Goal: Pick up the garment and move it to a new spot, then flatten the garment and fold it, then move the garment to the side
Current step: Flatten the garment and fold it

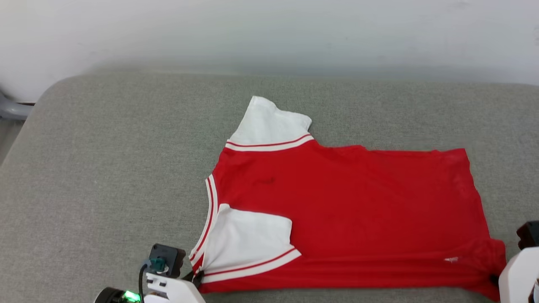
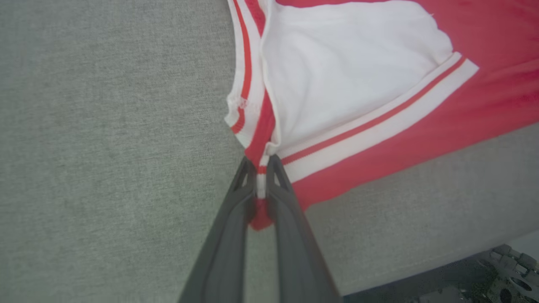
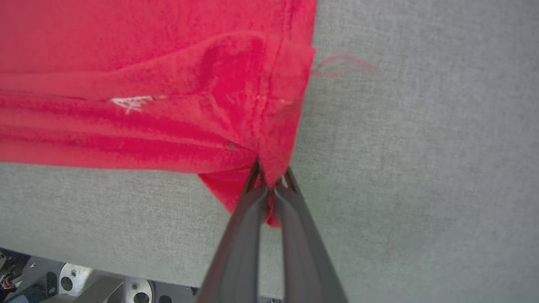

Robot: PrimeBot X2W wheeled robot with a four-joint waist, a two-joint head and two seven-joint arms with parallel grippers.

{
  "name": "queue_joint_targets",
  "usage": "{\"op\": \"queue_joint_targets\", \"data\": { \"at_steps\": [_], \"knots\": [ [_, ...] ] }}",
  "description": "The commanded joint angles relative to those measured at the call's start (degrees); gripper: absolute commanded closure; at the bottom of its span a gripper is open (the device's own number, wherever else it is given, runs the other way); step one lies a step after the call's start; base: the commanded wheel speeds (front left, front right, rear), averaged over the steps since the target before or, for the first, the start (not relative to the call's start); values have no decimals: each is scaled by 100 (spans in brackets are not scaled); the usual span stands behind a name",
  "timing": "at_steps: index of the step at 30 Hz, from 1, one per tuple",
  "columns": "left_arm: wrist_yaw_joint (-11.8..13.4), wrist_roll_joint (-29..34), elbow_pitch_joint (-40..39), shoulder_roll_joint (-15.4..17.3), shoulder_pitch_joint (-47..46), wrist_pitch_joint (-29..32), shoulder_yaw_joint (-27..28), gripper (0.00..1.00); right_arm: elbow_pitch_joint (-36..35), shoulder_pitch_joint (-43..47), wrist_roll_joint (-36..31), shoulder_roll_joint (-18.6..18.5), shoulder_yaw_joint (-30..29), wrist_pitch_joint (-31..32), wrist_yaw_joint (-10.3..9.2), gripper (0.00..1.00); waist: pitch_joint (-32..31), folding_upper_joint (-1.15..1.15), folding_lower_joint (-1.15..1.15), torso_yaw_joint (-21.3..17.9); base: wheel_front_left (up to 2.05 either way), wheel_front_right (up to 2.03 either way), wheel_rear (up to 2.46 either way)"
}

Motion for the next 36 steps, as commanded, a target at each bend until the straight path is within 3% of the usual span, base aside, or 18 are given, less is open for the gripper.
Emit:
{"op": "queue_joint_targets", "data": {
  "at_steps": [1,9,21,22,23,24,25,26,36],
  "knots": [
    [53,-33,-17,82,131,26,10,100,-81,202,-14,17,-103,15,-13,100,-44,0,0,-4,0,0,0],
    [-6,-124,77,36,267,67,-98,100,-330,643,-113,302,-324,-53,-13,100,60,0,0,-21,0,0,0],
    [-233,-140,758,-166,-25,-121,-228,100,52,428,-196,435,-182,-335,-12,100,243,0,0,-30,0,0,0],
    [-247,-139,794,-176,-42,-139,-236,95,75,411,-193,430,-174,-361,-12,100,236,0,0,-29,0,0,0],
    [-256,-142,823,-179,-50,-155,-237,61,95,398,-197,425,-168,-386,-12,91,226,0,0,-28,0,0,0],
    [-270,-127,850,-169,-65,-172,-241,35,102,386,-213,407,-153,-429,-12,51,211,0,0,-27,0,0,0],
    [-267,-105,864,-154,-74,-179,-241,7,112,368,-204,401,-166,-465,-12,0,195,0,0,-28,0,0,0],
    [-255,-100,870,-146,-82,-196,-228,0,122,355,-187,398,-171,-489,-12,0,172,0,0,-30,0,0,0],
    [-8,52,199,139,-270,-347,51,0,-614,264,26,322,-296,-578,-10,0,16,0,0,-204,0,0,0]
  ]
}}
